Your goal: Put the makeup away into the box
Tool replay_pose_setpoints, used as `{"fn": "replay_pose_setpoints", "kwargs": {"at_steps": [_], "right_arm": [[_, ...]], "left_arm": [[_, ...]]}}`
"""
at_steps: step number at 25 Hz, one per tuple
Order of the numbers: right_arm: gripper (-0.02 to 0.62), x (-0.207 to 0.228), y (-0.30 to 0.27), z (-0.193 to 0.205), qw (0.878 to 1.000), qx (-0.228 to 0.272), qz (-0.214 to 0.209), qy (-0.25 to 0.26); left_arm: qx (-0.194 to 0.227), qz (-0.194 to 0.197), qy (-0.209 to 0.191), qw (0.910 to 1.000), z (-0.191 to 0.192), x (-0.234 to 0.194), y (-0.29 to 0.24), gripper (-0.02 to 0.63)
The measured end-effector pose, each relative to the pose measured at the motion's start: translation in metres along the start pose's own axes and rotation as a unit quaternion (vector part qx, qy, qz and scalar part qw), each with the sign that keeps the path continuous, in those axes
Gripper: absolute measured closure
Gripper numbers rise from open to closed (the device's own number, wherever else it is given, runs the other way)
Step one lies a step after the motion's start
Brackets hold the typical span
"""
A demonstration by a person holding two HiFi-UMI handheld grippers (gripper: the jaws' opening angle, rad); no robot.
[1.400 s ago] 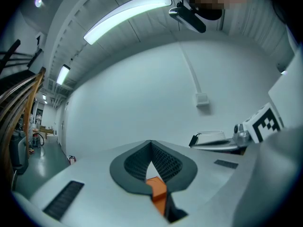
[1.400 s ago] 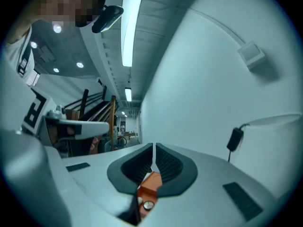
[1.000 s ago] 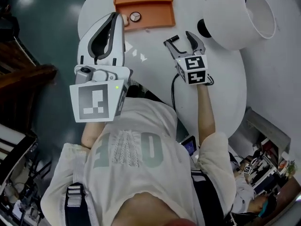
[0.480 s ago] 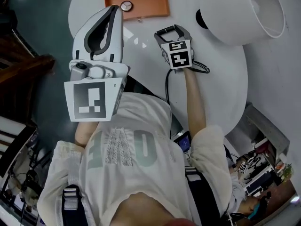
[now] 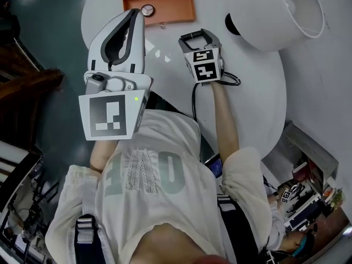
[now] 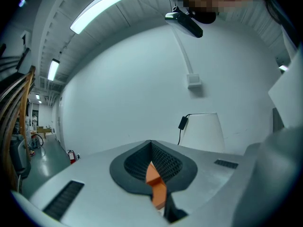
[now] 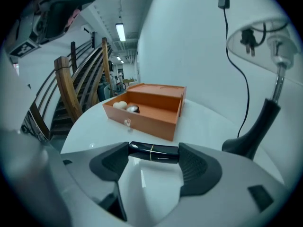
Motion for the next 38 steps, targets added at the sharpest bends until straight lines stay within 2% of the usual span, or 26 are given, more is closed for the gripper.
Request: {"fn": "replay_pose_setpoints", "kwargs": {"at_steps": [3, 6, 9, 12, 15, 19, 23, 27, 34, 38], "right_arm": [[0.258, 0.001, 0.029, -0.037, 0.998, 0.051, 0.02, 0.013], [0.258, -0.002, 0.073, -0.084, 0.991, 0.122, 0.047, 0.022], [0.258, -0.011, 0.124, -0.126, 0.976, 0.203, 0.077, 0.031], [0.258, -0.019, 0.169, -0.153, 0.958, 0.266, 0.101, 0.037], [0.258, -0.034, 0.197, -0.169, 0.948, 0.302, 0.094, 0.035], [0.258, -0.048, 0.209, -0.176, 0.943, 0.323, 0.078, 0.016], [0.258, -0.051, 0.21, -0.178, 0.943, 0.322, 0.073, 0.023], [0.258, -0.045, 0.188, -0.175, 0.955, 0.289, 0.066, 0.035], [0.258, -0.017, 0.088, -0.151, 0.984, 0.163, 0.061, 0.05], [0.258, -0.01, 0.035, -0.135, 0.993, 0.091, 0.061, 0.042]], "left_arm": [[0.018, -0.002, 0.008, 0.9998, -0.005, -0.004, 0.007, 0.598], [0.041, -0.002, 0.014, 0.9991, -0.013, -0.009, 0.016, 0.598], [0.054, -0.007, 0.014, 0.9984, -0.017, -0.014, 0.023, 0.598], [0.061, -0.008, 0.014, 0.998, -0.017, -0.016, 0.023, 0.598], [0.047, -0.007, 0.02, 0.9987, -0.016, -0.018, 0.029, 0.598], [0.046, -0.004, 0.018, 0.9988, -0.019, -0.022, 0.037, 0.598], [0.048, -0.006, 0.019, 0.9987, -0.018, -0.023, 0.039, 0.598], [0.046, -0.016, 0.026, 0.9985, -0.013, -0.028, 0.038, 0.598], [0.021, -0.052, 0.031, 0.9979, 0.002, -0.043, 0.042, 0.598], [-0.003, -0.069, 0.024, 0.9973, 0.012, -0.053, 0.035, 0.598]]}}
Point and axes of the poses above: the fingertips, and each gripper's own axes: y backward along the fingers, x to its right, z out of its underside, the point moved 8 cm from there along y, backward along the fingers, and after that the axes turned 13 degrees about y, right-handed, at the moved point
